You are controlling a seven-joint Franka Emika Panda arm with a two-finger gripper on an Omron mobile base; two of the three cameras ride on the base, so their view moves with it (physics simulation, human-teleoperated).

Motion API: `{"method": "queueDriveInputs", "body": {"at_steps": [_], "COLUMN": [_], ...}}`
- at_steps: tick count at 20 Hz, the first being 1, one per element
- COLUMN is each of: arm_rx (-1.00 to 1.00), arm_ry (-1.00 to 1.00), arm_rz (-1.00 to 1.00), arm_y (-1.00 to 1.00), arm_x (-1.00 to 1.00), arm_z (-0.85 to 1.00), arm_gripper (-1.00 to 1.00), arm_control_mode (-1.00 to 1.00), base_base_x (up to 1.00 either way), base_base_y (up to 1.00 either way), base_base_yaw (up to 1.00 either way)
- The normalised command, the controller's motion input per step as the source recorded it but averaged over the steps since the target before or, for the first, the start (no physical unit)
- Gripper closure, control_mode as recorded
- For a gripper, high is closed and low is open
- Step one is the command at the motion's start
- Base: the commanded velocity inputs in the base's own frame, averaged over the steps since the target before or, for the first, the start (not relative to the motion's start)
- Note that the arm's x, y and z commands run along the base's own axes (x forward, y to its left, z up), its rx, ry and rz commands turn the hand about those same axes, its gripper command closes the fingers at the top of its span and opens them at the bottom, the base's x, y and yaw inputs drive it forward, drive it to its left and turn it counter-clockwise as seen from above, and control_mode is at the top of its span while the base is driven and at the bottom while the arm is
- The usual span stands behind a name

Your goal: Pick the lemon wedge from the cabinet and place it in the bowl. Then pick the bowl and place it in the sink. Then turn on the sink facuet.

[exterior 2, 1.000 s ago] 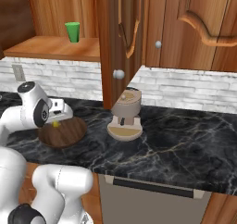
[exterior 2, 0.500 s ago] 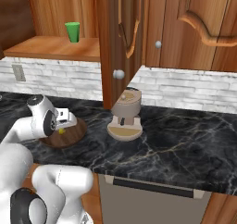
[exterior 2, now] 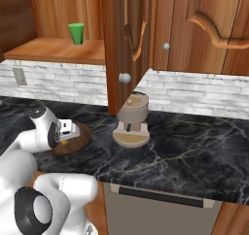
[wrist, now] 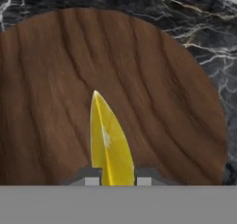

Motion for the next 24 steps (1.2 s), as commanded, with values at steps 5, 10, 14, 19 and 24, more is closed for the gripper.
{"method": "queueDriveInputs", "body": {"at_steps": [5,10,14,19,24], "arm_rx": [0.00,0.00,0.00,0.00,-0.10], "arm_ry": [0.00,0.00,-0.01,0.00,0.03], "arm_rz": [0.01,0.01,0.03,0.11,0.10], "arm_y": [0.08,0.02,0.18,0.63,0.71], "arm_x": [0.15,0.15,0.16,-0.19,-0.45], "arm_z": [-0.28,-0.03,0.22,0.46,0.01], "arm_gripper": [-1.00,-1.00,-1.00,-1.00,-1.00], "arm_control_mode": [-1.00,-1.00,-1.00,-1.00,-1.00], "base_base_x": [0.00,0.00,0.00,0.00,0.00], "base_base_y": [0.00,0.00,0.00,0.00,0.00], "base_base_yaw": [0.00,0.00,0.00,0.00,0.00]}}
